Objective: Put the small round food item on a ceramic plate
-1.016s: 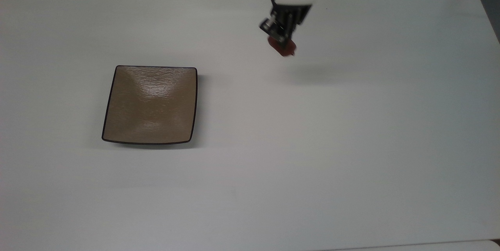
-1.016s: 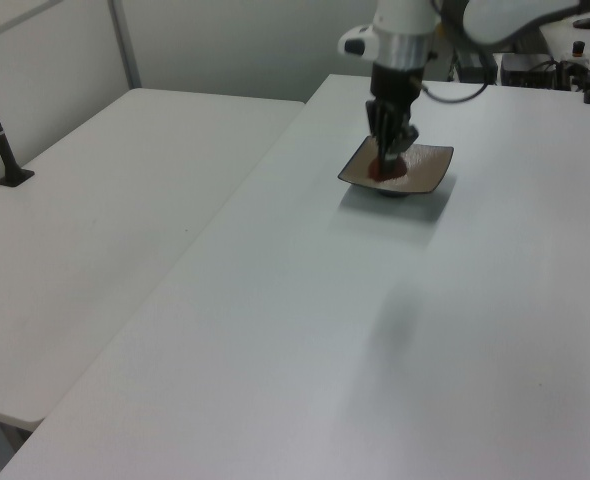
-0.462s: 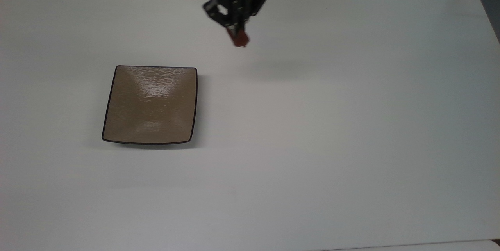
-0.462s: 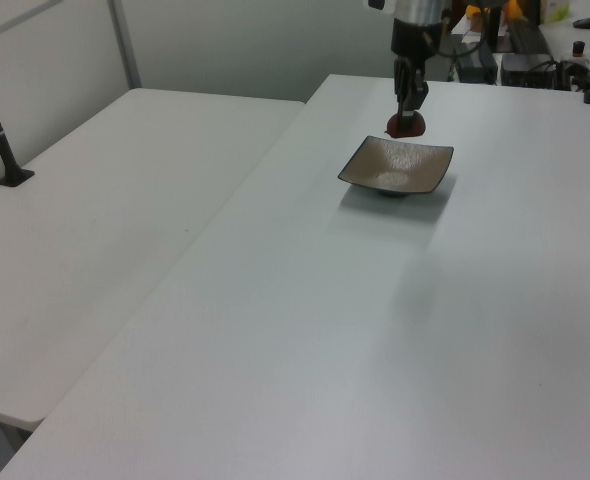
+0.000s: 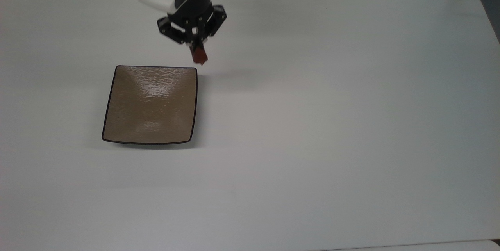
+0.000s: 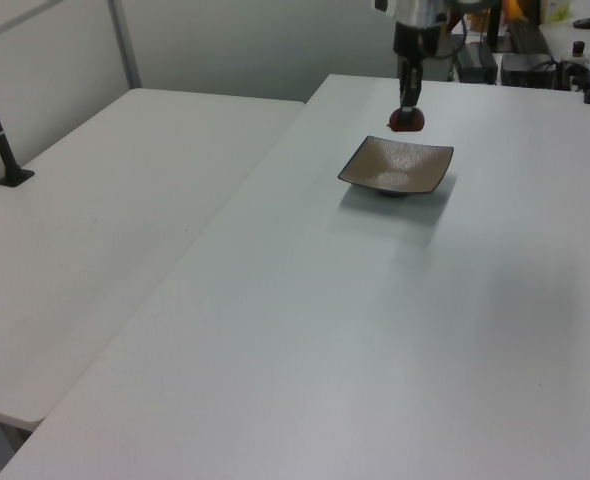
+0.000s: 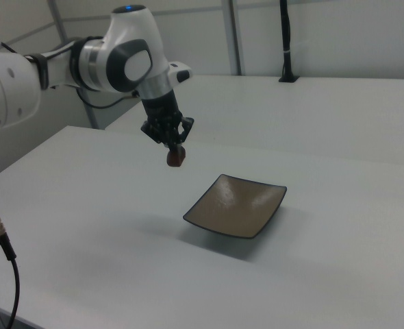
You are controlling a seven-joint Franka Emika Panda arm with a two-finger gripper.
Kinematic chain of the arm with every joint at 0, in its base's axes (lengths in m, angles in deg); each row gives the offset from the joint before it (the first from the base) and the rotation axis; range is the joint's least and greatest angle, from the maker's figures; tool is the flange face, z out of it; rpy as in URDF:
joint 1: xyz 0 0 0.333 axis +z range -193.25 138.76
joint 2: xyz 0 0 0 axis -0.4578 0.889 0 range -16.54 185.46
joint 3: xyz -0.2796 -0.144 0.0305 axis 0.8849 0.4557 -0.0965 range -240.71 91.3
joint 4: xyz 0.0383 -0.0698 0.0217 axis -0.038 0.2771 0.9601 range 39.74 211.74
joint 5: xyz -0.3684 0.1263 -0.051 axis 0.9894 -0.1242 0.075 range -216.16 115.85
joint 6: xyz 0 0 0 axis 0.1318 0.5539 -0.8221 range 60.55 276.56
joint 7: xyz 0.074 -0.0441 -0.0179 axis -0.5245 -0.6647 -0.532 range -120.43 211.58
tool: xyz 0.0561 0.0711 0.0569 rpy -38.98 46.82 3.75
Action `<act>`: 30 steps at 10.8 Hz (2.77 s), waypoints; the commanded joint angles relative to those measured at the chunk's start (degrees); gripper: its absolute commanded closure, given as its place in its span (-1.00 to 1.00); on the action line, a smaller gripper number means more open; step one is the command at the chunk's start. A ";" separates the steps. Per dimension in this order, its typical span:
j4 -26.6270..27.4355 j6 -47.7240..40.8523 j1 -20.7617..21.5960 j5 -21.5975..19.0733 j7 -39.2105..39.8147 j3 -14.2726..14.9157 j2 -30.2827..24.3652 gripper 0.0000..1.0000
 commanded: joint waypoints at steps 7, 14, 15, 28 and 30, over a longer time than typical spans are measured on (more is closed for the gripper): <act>0.70 18.59 -4.60 -0.01 -1.51 1.46 11.95 0.88; 2.90 25.54 -4.95 0.08 -0.99 4.19 16.44 0.85; 3.07 25.54 -5.21 0.25 -0.99 4.28 16.44 0.77; 2.72 -0.86 -4.77 -1.32 -8.93 4.54 -5.75 -1.00; 1.94 -10.36 -4.60 -1.41 -14.68 4.37 -11.04 -1.00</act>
